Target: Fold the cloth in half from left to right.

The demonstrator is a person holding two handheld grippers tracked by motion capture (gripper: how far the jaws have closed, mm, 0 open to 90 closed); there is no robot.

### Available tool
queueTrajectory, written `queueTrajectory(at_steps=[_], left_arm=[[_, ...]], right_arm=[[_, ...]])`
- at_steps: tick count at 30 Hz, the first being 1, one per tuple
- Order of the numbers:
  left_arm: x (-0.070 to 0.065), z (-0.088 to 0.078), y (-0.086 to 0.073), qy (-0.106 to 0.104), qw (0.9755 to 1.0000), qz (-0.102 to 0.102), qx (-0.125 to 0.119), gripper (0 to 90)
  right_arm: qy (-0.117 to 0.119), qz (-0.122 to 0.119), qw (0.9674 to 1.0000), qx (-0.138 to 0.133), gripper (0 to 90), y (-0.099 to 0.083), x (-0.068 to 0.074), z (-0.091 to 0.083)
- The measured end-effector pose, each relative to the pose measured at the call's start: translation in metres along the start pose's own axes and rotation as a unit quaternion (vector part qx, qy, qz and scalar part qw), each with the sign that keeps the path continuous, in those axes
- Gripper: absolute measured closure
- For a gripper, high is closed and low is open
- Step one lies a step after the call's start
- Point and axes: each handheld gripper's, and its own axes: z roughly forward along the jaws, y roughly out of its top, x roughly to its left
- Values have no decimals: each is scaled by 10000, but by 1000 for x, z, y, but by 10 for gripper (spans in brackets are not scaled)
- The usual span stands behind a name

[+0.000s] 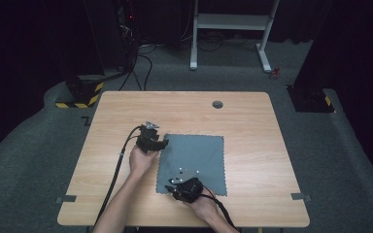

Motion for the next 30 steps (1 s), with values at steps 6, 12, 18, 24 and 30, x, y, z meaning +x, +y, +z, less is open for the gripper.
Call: queueTrajectory(at_steps=[6,12,18,24,30], left_arm=[[-1,9,7,103,9999,11,55,501],[-5,18,13,189,9993,181,277,496],[-4,23,16,235,9993,128,262,497],[3,21,15,435,9984,166,308,502],[3,21,15,395,9986,192,277,547]], right_arm=[[117,-186,9998,28,700,6,11,13],[87,-244,9995,192,647,10,19,23],[-15,-289,9992,271,658,11,23,29],[-117,-221,9995,200,740,7,23,26],[-151,-284,9993,197,795,7,25,26]])
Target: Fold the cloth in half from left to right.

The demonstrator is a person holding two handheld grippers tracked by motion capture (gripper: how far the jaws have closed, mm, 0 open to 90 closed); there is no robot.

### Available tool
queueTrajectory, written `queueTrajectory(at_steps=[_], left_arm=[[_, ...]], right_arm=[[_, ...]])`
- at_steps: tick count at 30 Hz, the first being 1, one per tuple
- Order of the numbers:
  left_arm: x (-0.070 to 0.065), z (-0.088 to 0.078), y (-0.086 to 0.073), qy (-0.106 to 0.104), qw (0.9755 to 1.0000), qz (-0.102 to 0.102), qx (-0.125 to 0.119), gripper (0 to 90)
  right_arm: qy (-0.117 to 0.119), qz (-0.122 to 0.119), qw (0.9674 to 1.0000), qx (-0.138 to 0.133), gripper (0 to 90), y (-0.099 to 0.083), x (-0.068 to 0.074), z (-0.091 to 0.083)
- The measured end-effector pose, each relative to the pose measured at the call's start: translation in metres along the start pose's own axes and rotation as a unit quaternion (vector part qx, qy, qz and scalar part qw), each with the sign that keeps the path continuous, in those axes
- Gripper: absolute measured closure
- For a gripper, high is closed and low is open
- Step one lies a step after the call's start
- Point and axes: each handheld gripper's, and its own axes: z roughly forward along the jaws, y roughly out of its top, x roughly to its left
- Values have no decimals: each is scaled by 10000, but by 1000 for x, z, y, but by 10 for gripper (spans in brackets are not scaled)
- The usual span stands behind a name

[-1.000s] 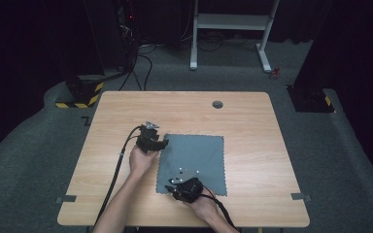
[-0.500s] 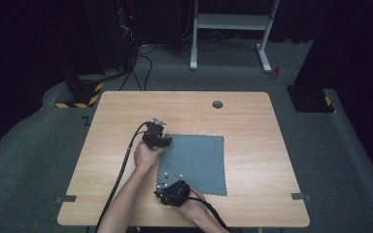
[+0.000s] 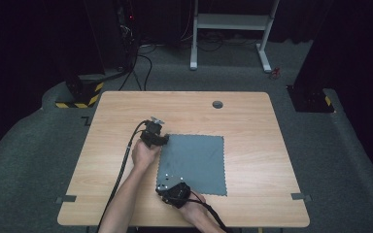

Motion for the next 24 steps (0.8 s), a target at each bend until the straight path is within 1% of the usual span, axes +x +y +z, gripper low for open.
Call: queueTrajectory(at_steps=[2,4,5,6,7,9,11,12,14,16,19,21,24], left_arm=[[1,1,0,-1,10000,-33,-36,566],[0,2,3,-19,10000,-36,10,592],[0,2,4,-13,10000,34,34,621],[-2,2,5,-41,10000,16,52,646],[-3,2,5,-44,9999,65,64,674],[-3,2,6,-93,9999,62,87,718],[-3,3,7,-150,9999,5,87,780],[-3,3,7,-175,9998,-19,89,826],[-4,4,8,-242,9996,-90,73,877],[-3,3,8,-302,9995,-124,58,886],[1,0,9,-368,9992,-155,10,890],[4,-4,11,-445,9987,-258,-65,891],[6,-6,12,-493,9983,-293,-116,892]], right_arm=[[-35,-40,10000,8,814,0,0,0],[-89,-43,9999,18,841,0,1,0],[-121,-51,9999,21,861,0,1,0],[-171,-74,9998,11,878,0,1,0],[-202,-98,9997,18,886,0,2,0],[-220,-87,9997,23,891,0,2,0],[-235,-82,9997,50,896,0,3,0],[-231,-95,9997,21,899,0,2,0],[-209,-29,9998,37,900,0,2,0],[-188,17,9998,53,900,0,0,-1],[-187,19,9998,39,900,1,0,-2],[-179,32,9998,-39,900,1,-1,-4],[-174,76,9997,-119,900,2,-2,-8]])
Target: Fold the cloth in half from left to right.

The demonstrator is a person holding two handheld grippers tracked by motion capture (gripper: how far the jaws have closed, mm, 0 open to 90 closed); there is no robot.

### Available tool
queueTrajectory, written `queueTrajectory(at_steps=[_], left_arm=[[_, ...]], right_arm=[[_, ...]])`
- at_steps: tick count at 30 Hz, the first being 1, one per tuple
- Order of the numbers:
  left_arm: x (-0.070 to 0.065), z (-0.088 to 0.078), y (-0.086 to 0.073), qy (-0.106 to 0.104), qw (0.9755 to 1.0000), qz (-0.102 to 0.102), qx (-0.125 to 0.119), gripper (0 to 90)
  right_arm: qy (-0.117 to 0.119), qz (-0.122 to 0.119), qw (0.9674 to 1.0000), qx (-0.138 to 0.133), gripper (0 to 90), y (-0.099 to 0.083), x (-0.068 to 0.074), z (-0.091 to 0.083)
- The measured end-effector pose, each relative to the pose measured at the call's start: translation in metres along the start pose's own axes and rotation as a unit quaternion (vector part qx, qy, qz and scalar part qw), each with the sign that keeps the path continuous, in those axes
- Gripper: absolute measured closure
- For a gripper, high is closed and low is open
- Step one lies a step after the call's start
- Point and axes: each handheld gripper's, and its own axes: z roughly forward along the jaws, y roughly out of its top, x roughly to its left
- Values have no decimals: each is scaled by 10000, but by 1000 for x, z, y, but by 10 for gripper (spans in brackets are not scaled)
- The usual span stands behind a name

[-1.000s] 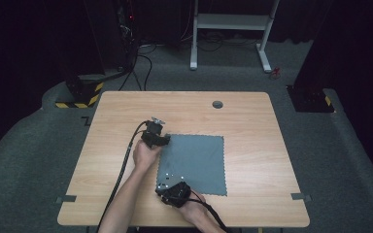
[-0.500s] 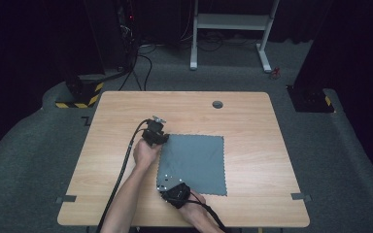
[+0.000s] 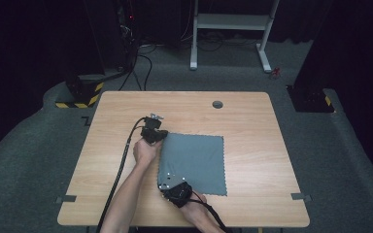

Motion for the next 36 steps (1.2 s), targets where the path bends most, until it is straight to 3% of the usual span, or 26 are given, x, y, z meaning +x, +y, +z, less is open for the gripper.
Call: queueTrajectory(at_steps=[11,17,24,30,33,36], left_arm=[[7,-6,-1,-82,10000,-10,-1,895],[13,-11,-2,-63,10000,45,46,896],[23,-26,-3,8,10000,0,25,897],[34,-43,-5,70,10000,-25,-3,897],[32,-46,-6,52,9999,-92,-62,896],[27,-40,-4,10,10000,-7,-66,896]], right_arm=[[19,-126,9999,-49,900,7,3,-3],[88,-78,9999,-36,900,10,4,-2],[167,-216,9996,-99,900,23,9,-2],[363,-197,9986,-319,900,33,13,-2],[369,-149,9984,-396,900,33,14,-3],[362,-67,9985,-412,900,27,10,-7]])
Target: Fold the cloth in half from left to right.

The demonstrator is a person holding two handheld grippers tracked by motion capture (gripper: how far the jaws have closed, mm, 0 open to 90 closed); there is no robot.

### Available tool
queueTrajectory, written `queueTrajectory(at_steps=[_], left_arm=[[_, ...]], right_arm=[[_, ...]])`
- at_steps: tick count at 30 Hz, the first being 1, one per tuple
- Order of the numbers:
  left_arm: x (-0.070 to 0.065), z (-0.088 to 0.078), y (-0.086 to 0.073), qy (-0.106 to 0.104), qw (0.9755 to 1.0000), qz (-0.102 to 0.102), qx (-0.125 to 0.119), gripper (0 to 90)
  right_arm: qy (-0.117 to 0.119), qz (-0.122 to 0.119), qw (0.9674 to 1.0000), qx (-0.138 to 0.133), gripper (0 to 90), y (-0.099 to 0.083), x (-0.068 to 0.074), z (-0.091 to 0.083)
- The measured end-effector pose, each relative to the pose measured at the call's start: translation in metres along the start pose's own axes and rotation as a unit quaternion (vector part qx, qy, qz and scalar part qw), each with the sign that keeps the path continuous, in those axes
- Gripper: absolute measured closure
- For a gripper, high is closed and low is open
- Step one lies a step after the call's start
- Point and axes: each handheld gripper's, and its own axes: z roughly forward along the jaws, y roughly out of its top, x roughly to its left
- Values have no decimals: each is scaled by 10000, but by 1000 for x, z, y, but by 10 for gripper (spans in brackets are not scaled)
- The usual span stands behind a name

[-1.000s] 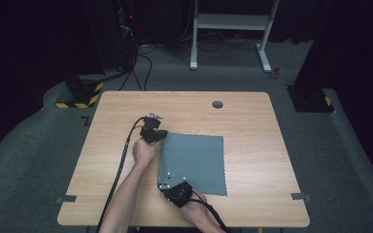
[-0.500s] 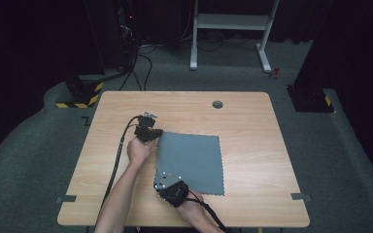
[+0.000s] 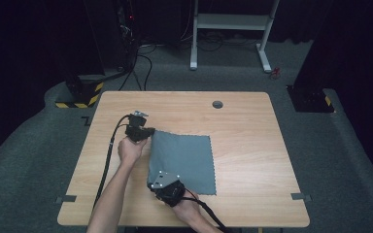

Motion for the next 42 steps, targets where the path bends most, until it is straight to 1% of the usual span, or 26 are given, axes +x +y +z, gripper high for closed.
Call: queueTrajectory(at_steps=[1,4,6,7,8,11,14,16,17,18,19,22,23,24,27,29,30,34,35,37,42], left_arm=[[-3,3,1,-5,10000,30,37,896],[-11,13,3,-125,9999,18,-26,896],[-16,18,3,-137,9999,28,-28,896],[-18,20,3,-165,9999,23,-45,896],[-20,21,3,-175,9998,33,-63,896],[-23,23,4,-258,9996,-1,-105,896],[-25,25,5,-302,9995,-43,-113,896],[-28,27,6,-297,9995,-19,-98,895],[-31,29,7,-254,9996,46,-66,895],[-34,30,10,-205,9997,164,-16,895],[-38,30,12,-198,9995,243,-16,895],[-46,32,19,-301,9992,224,-102,895],[-49,33,21,-294,9992,239,-93,895],[-53,36,22,-268,9991,320,-58,895],[-61,41,25,-321,9990,306,-30,895],[-65,44,27,-316,9989,343,-38,895],[-66,45,27,-340,9989,314,-43,895],[-74,50,29,-285,9987,414,16,895],[-76,51,29,-292,9988,383,13,895],[-79,54,30,-232,9989,413,52,895],[-86,60,33,-268,9983,514,103,895]], right_arm=[[1,57,10000,-25,900,-3,-2,-2],[-42,195,9998,-57,900,-11,-9,-10],[-83,280,9996,-51,900,-15,-12,-15],[-111,285,9995,-77,900,-19,-14,-18],[-123,335,9993,-76,900,-22,-15,-20],[-196,369,9991,-59,900,-29,-18,-26],[-235,512,9984,-33,900,-38,-21,-31],[-264,565,9980,-45,900,-43,-24,-34],[-295,545,9981,-66,900,-45,-25,-36],[-318,575,9978,-61,900,-47,-25,-38],[-327,576,9978,-55,900,-49,-27,-39],[-377,653,9971,-41,900,-54,-29,-44],[-412,655,9970,-51,900,-57,-30,-46],[-421,698,9967,-55,900,-58,-30,-48],[-444,774,9960,-61,900,-64,-34,-54],[-485,812,9955,-83,900,-68,-35,-58],[-525,804,9953,-105,900,-70,-35,-59],[-548,840,9949,-111,900,-75,-38,-64],[-545,833,9950,-104,900,-76,-39,-65],[-558,847,9948,-105,900,-79,-40,-67],[-633,916,9938,-70,900,-85,-43,-72]])
